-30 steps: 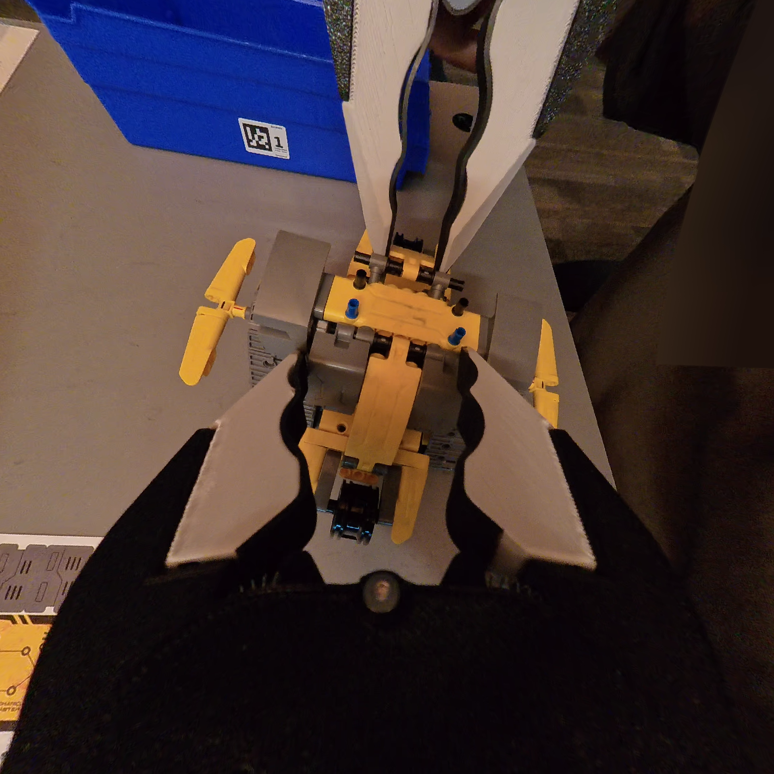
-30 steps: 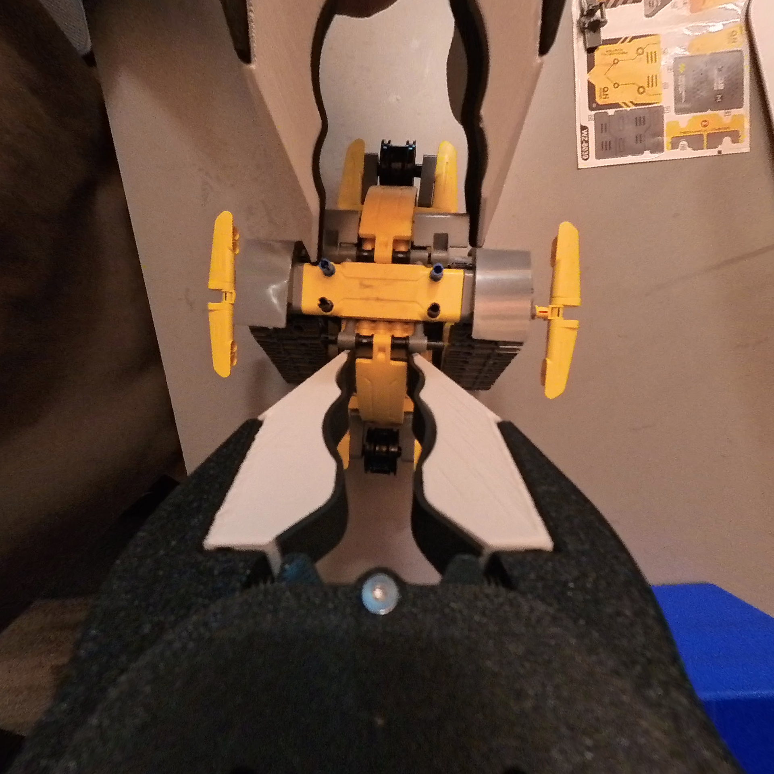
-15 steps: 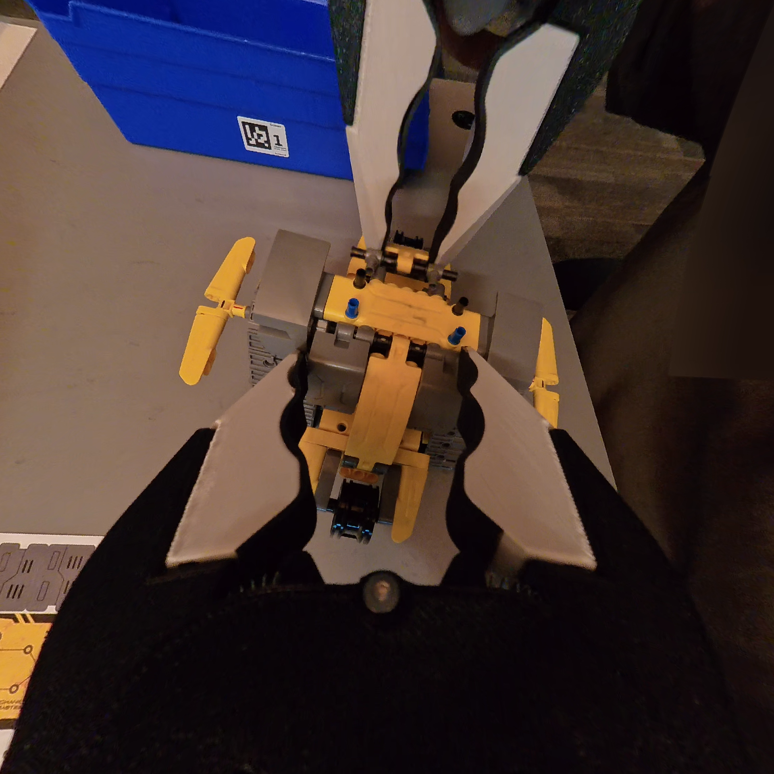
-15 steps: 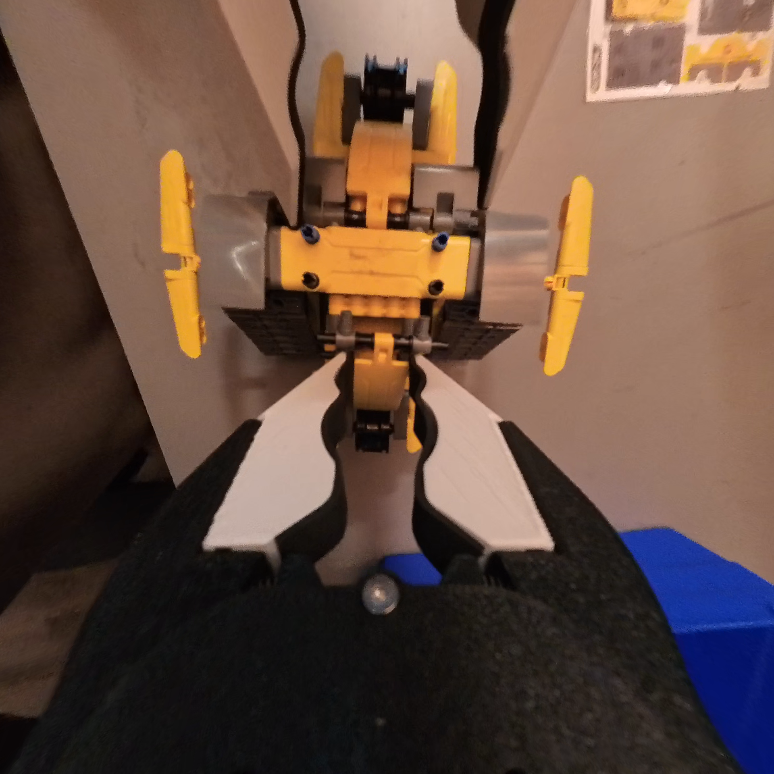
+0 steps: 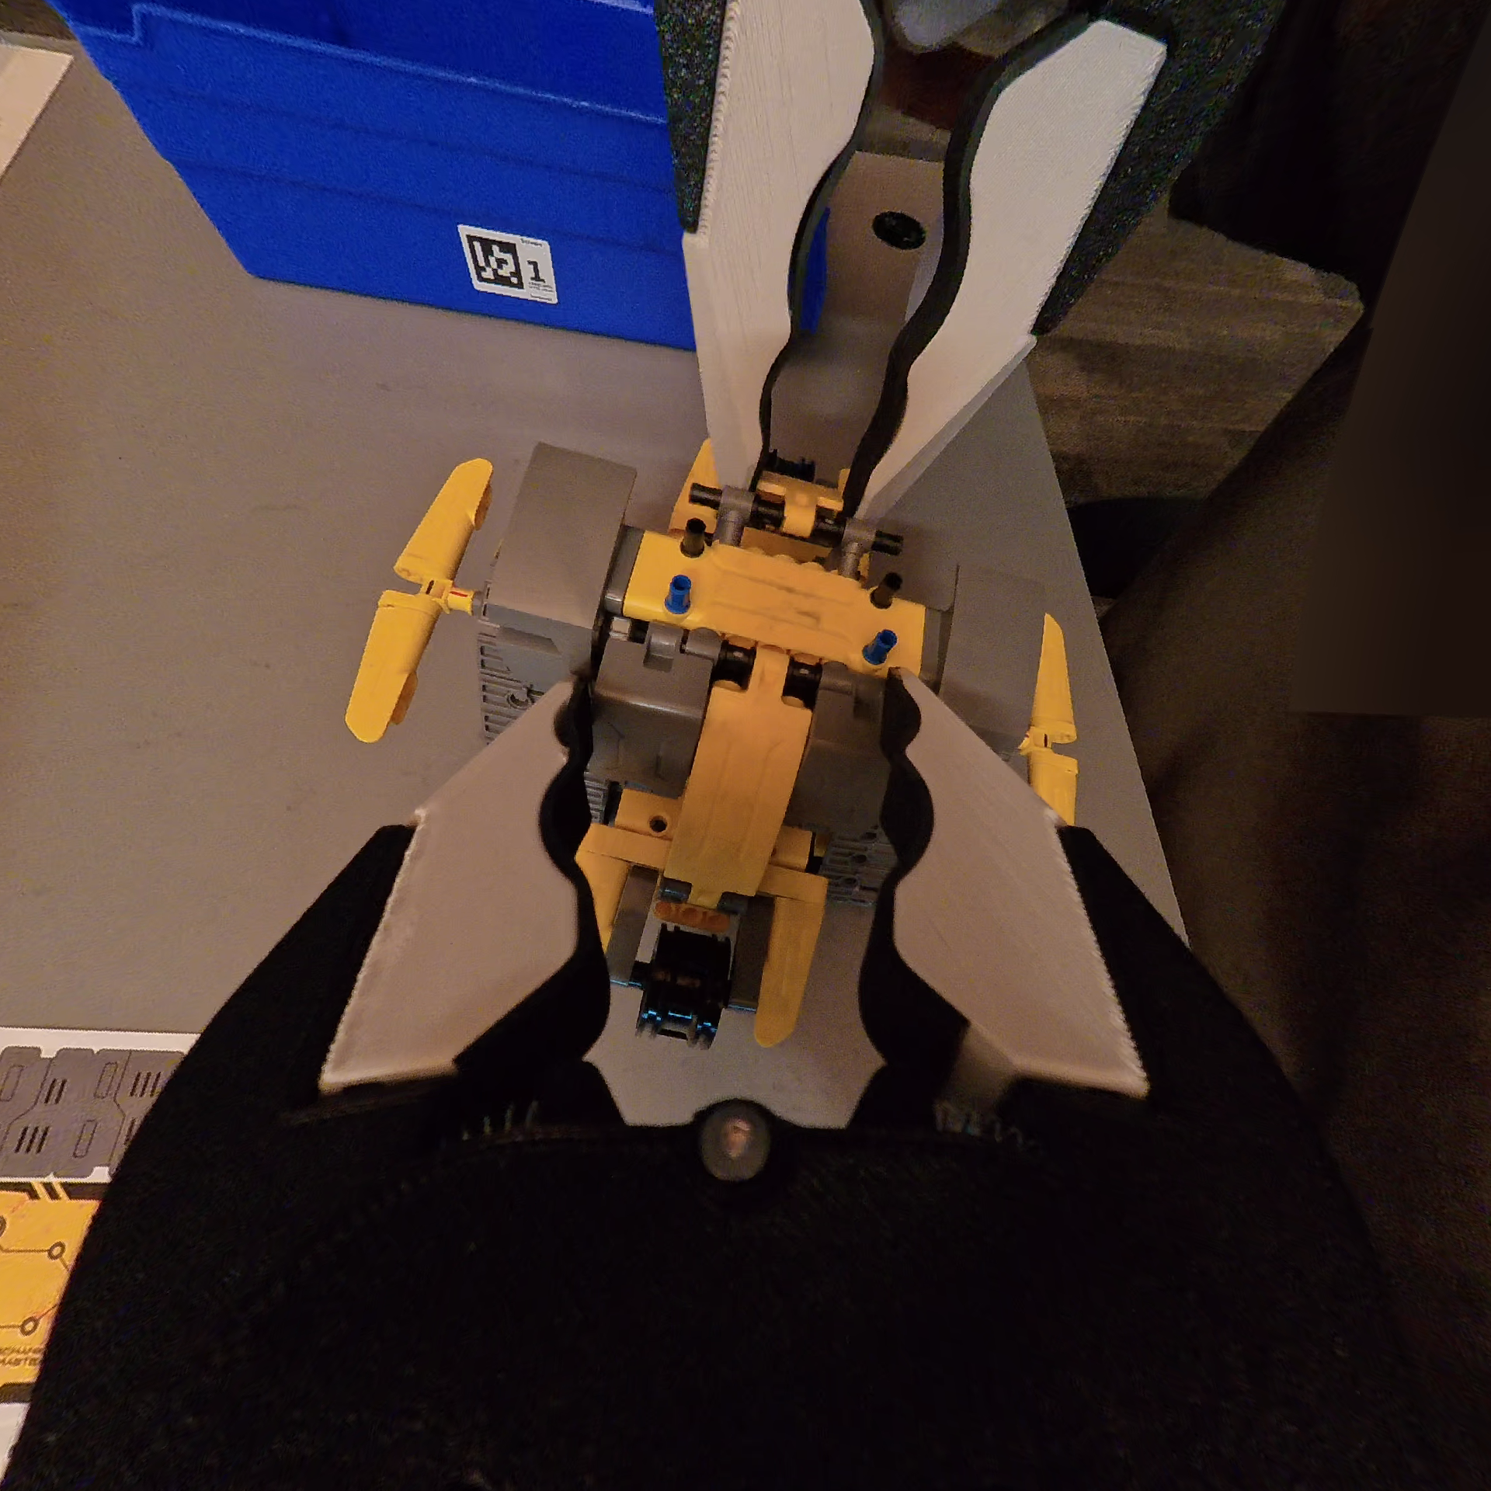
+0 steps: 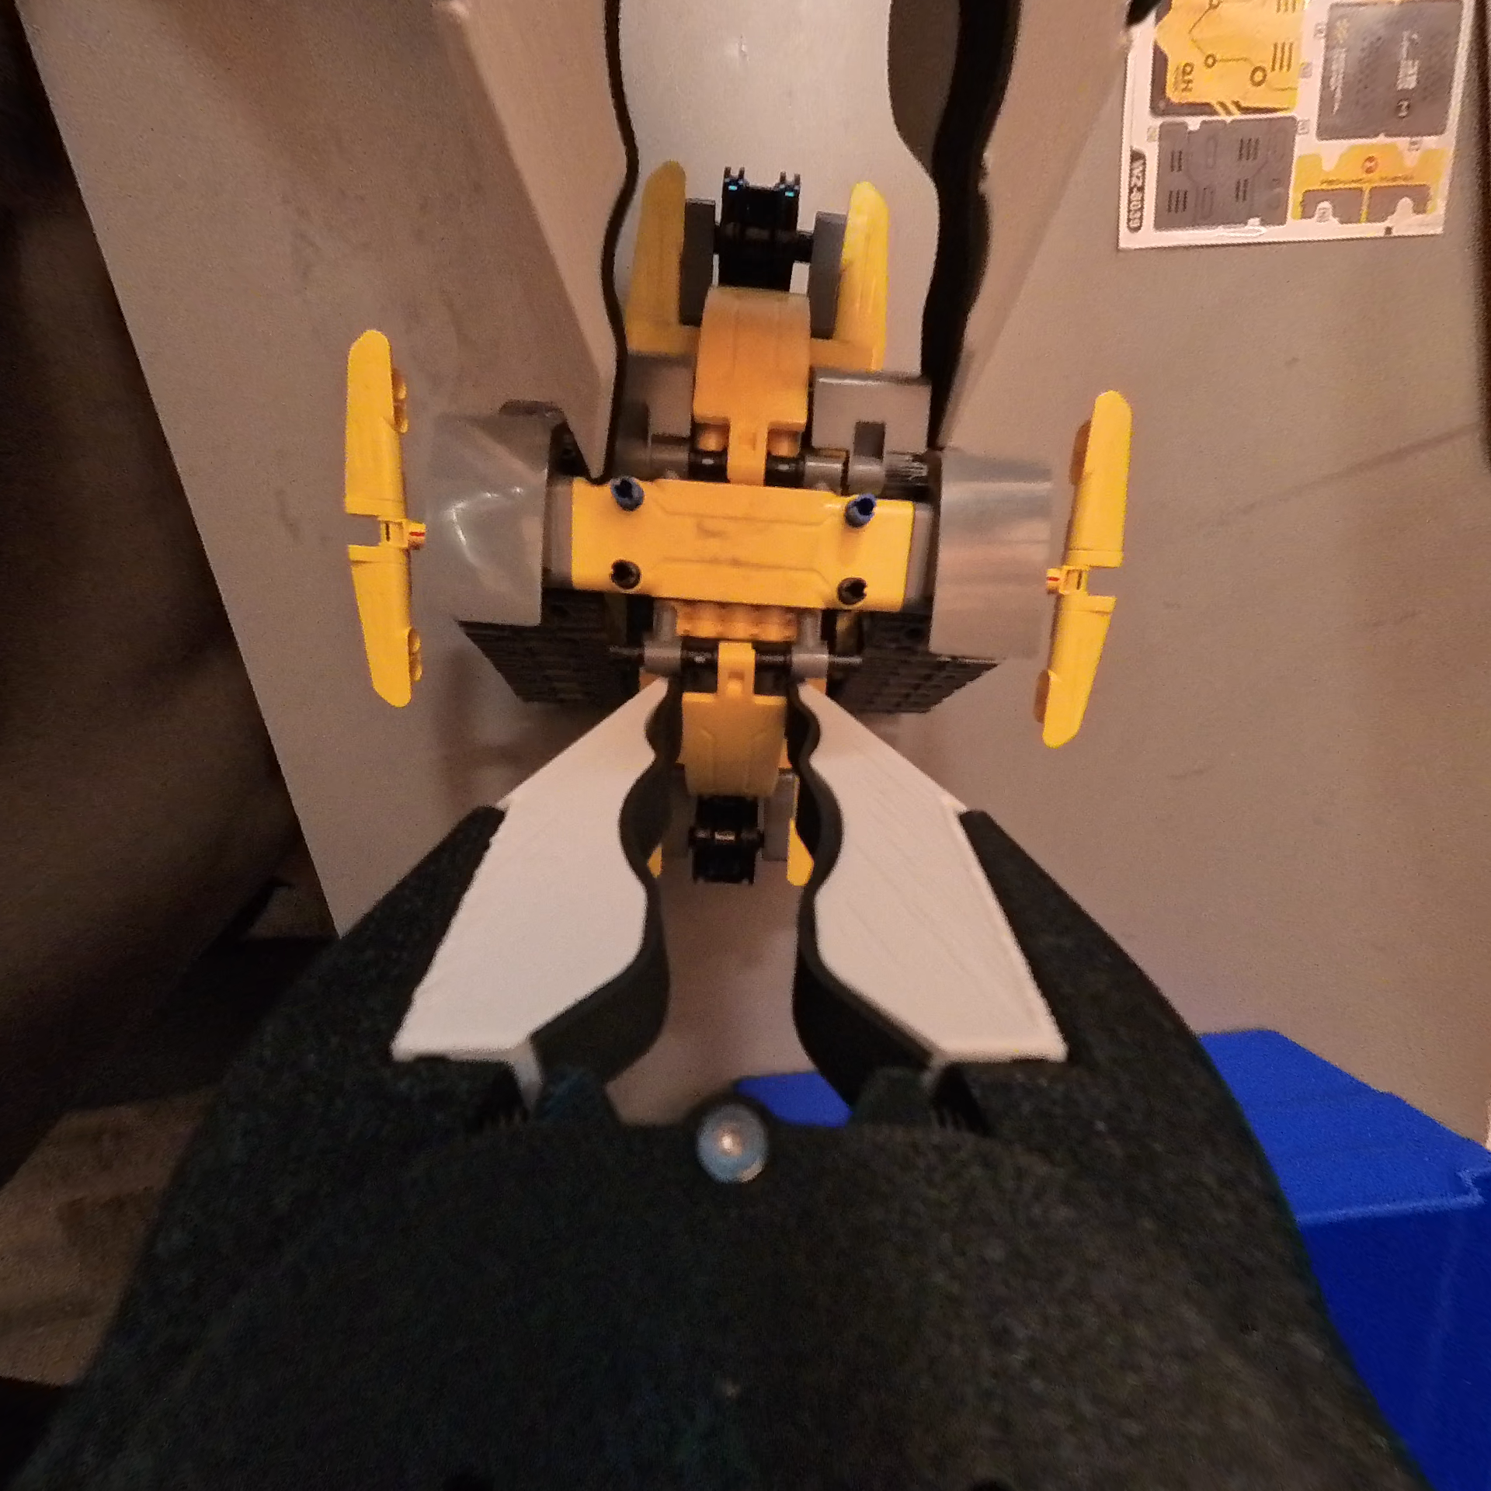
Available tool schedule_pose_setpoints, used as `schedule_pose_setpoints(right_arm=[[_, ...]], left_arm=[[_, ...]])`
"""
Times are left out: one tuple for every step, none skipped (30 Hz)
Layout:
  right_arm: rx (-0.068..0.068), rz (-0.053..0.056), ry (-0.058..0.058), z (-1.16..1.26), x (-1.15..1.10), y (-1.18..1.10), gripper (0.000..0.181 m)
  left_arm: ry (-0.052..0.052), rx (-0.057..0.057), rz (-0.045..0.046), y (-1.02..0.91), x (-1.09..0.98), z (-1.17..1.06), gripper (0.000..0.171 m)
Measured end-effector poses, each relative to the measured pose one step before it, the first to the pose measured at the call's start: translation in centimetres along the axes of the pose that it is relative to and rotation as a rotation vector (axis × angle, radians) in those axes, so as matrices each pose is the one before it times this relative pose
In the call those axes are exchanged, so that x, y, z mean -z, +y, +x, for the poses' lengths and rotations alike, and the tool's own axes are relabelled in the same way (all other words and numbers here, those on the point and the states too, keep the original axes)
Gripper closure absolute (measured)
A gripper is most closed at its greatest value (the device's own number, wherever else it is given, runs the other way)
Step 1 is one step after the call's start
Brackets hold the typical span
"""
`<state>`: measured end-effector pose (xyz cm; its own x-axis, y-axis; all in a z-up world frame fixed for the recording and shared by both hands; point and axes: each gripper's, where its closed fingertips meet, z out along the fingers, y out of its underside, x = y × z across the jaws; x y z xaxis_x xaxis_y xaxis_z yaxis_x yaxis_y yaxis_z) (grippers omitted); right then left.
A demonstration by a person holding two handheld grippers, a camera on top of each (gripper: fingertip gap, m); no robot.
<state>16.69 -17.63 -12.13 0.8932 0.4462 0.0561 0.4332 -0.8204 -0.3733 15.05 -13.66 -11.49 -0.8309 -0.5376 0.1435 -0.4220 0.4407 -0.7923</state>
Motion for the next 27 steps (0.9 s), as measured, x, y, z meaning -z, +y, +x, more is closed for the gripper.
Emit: schedule_pose_setpoints(right_arm=[[0.0027, -0.0153, -0.0041, -0.029, -0.052, 0.056, 0.156], [0.0039, -0.0225, -0.0050, -0.048, -0.118, 0.171, 0.156], [0.0083, -0.0245, -0.0003, 0.000, -0.149, 0.196, 0.156], [0.0101, -0.0133, 0.0018, 0.028, -0.086, 0.008, 0.156], [0.0047, -0.0071, -0.0020, -0.028, 0.008, -0.109, 0.156], [0.0041, -0.0142, 0.0007, 0.025, -0.008, 0.010, 0.156], [0.0068, -0.0129, 0.0013, 0.021, -0.008, 0.007, 0.156], [0.0067, -0.0111, 0.0019, 0.015, -0.001, 0.003, 0.156], [0.0048, -0.0087, 0.0024, 0.013, 0.002, 0.000, 0.156], [0.0025, -0.0060, 0.0023, 0.018, 0.004, 0.005, 0.156], [0.0018, -0.0043, 0.0037, 0.009, -0.001, 0.000, 0.156], [0.0020, -0.0022, 0.0072, 0.037, 0.026, 0.005, 0.156], [0.0034, 0.0012, 0.0090, 0.033, 0.063, -0.023, 0.156], [0.0032, 0.0043, 0.0086, 0.022, 0.110, -0.043, 0.156], [0.0001, 0.0050, 0.0075, 0.050, 0.108, -0.063, 0.156], [-0.0030, 0.0020, 0.0024, 0.017, 0.040, -0.018, 0.156], [-0.0017, -0.0013, 0.0003, 0.014, -0.034, 0.022, 0.156], [0.0004, -0.0032, -0.0017, -0.011, -0.065, 0.031, 0.156], [0.0017, -0.0012, -0.0010, -0.013, -0.011, 0.017, 0.156], [0.0014, 0.0019, -0.0005, 0.000, 0.050, -0.024, 0.156], [0.0001, 0.0041, 0.0005, 0.032, 0.086, -0.045, 0.156], [-0.0016, 0.0055, 0.0001, 0.020, 0.109, -0.058, 0.156], [-0.0012, 0.0054, -0.0011, -0.001, 0.083, -0.042, 0.156], [0.0003, 0.0038, -0.0012, -0.021, 0.039, -0.006, 0.156], [0.0000, 0.0026, -0.0001, -0.002, 0.004, 0.004, 0.156], [-0.0011, 0.0021, -0.0014, -0.044, -0.010, 0.020, 0.156], [0.0001, 0.0045, -0.0028, -0.082, 0.029, -0.012, 0.156]], left_arm=[[-0.0002, -0.0003, 0.00022, 0.001, 0.002, 0.003, 0.101], [-0.0004, -0.0003, -0.00037, -0.003, 0.005, 0.008, 0.101], [-0.0003, 0.0001, -0.00023, 0.003, 0.002, -0.003, 0.101], [-0.0002, -0.0001, -0.00030, 0.004, 0.002, -0.003, 0.101], [0.0001, 0.0000, 0.00012, 0.003, 0.003, 0.010, 0.101], [0.0002, 0.0001, -0.00020, 0.003, 0.005, -0.010, 0.101], [0.0002, 0.0002, -0.00039, 0.022, 0.011, -0.008, 0.101], [0.0003, 0.0006, 0.00000, 0.009, 0.014, -0.003, 0.101], [0.0001, 0.0005, 0.00083, 0.014, 0.013, -0.005, 0.101], [0.0000, 0.0002, 0.00130, 0.003, 0.003, -0.002, 0.101], [0.0000, 0.0003, 0.00111, 0.005, 0.004, -0.002, 0.101], [0.0000, 0.0000, 0.00046, -0.002, 0.000, 0.008, 0.101], [-0.0001, -0.0005, -0.00048, -0.006, 0.002, 0.002, 0.101], [0.0000, -0.0007, -0.00048, 0.002, -0.004, 0.001, 0.101], [0.0005, -0.0003, -0.00047, -0.010, -0.002, 0.003, 0.101], [0.0005, -0.0001, -0.00026, -0.001, -0.002, -0.002, 0.101], [0.0002, -0.0002, -0.00013, 0.002, 0.001, 0.001, 0.101], [0.0000, 0.0001, -0.00020, -0.005, 0.007, 0.002, 0.101], [-0.0003, 0.0001, -0.00020, 0.003, 0.001, -0.003, 0.101], [-0.0003, 0.0003, -0.00001, 0.004, 0.004, 0.006, 0.101], [-0.0003, 0.0004, -0.00008, 0.001, 0.001, -0.001, 0.101], [-0.0002, 0.0002, -0.00014, -0.006, 0.003, 0.014, 0.101], [-0.0002, 0.0000, -0.00003, 0.000, 0.000, -0.003, 0.101], [0.0003, 0.0001, -0.00020, -0.006, -0.009, 0.002, 0.101], [0.0004, 0.0000, -0.00016, -0.002, -0.003, -0.003, 0.101], [0.0003, -0.0002, 0.00017, -0.002, -0.001, 0.003, 0.101], [0.0005, 0.0000, 0.00035, -0.005, -0.002, 0.007, 0.101]])
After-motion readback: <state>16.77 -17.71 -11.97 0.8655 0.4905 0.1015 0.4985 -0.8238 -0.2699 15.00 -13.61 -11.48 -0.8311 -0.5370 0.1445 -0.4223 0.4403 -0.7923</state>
